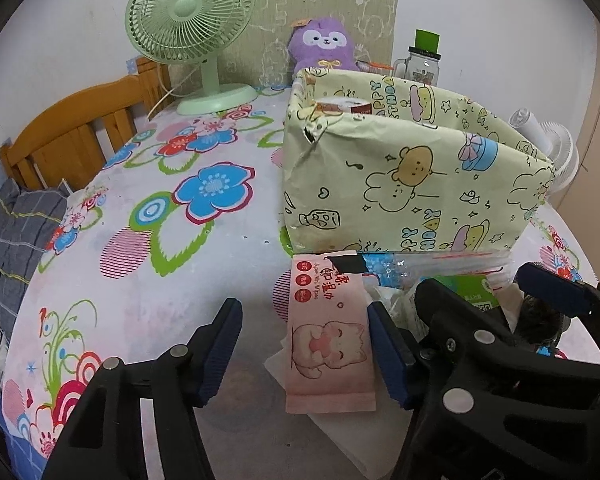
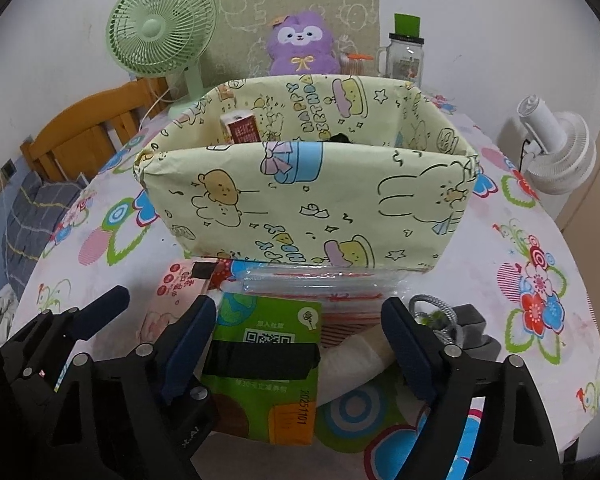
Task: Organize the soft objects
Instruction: 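Grasp the pink tissue pack with the left tool while the right tool grasps the green tissue pack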
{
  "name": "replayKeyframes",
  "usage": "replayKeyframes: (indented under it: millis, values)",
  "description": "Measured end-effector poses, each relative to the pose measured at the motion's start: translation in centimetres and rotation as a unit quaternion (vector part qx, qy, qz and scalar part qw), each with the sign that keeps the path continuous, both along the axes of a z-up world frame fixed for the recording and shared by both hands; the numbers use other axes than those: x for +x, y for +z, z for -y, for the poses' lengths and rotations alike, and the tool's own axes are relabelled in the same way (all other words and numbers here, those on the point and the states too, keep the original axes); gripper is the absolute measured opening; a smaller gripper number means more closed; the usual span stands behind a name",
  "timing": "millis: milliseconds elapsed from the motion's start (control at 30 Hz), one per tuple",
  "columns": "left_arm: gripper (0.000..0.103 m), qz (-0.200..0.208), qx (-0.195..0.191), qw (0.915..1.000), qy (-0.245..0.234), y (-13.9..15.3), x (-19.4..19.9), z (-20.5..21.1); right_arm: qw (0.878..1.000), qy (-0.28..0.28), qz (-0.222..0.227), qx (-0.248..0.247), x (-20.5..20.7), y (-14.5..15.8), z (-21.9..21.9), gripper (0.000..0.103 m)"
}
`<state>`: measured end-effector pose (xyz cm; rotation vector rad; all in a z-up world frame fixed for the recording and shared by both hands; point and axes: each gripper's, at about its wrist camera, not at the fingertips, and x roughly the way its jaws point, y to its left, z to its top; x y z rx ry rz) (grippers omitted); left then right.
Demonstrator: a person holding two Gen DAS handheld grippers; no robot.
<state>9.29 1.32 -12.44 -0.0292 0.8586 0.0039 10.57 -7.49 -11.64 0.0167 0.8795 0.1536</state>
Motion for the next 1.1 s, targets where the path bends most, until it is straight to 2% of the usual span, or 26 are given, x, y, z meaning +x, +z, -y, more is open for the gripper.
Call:
replayKeyframes:
  millis: [167, 233, 333, 433, 700, 767, 1100]
  values:
    - [0.064, -0.005, -0.008, 1.0000, -0.003, -0.29, 0.27, -0.22, 1.000, 0.002, -0.006, 0.004, 0.24, -0.31, -0.17, 0.083]
    - [0.058, -0.006, -0.013, 0.9999, -0.007, -0.38, 0.27, -0.22, 1.000, 0.002, -0.007, 0.005, 0.28, -0.42, -0.20, 0.082]
    - [0.045, -0.007, -0.020, 0.9996, -0.019, -0.43, 0.18, 0.12, 1.000, 0.007, -0.011, 0.012, 0.28, -0.56, -0.35, 0.076]
    - [0.041, -0.008, -0.024, 0.9994, -0.022, -0.46, 0.20, 0.18, 1.000, 0.010, -0.015, 0.022, 0.33, -0.66, -0.33, 0.075]
    - [0.040, -0.005, -0.037, 0.9990, -0.024, -0.34, -0.17, 0.01, 0.998, 0.020, -0.020, 0.049, 0.11, -0.60, -0.44, 0.064]
    - [0.040, -0.003, -0.033, 0.9991, -0.027, -0.25, -0.31, 0.20, 0.999, 0.018, -0.018, 0.044, 0.01, -0.51, -0.57, 0.053]
    - [0.039, 0.007, -0.026, 0.9992, -0.028, 0.31, -0.46, 0.39, 0.999, 0.011, -0.008, 0.035, -0.19, -0.07, -0.51, 0.051]
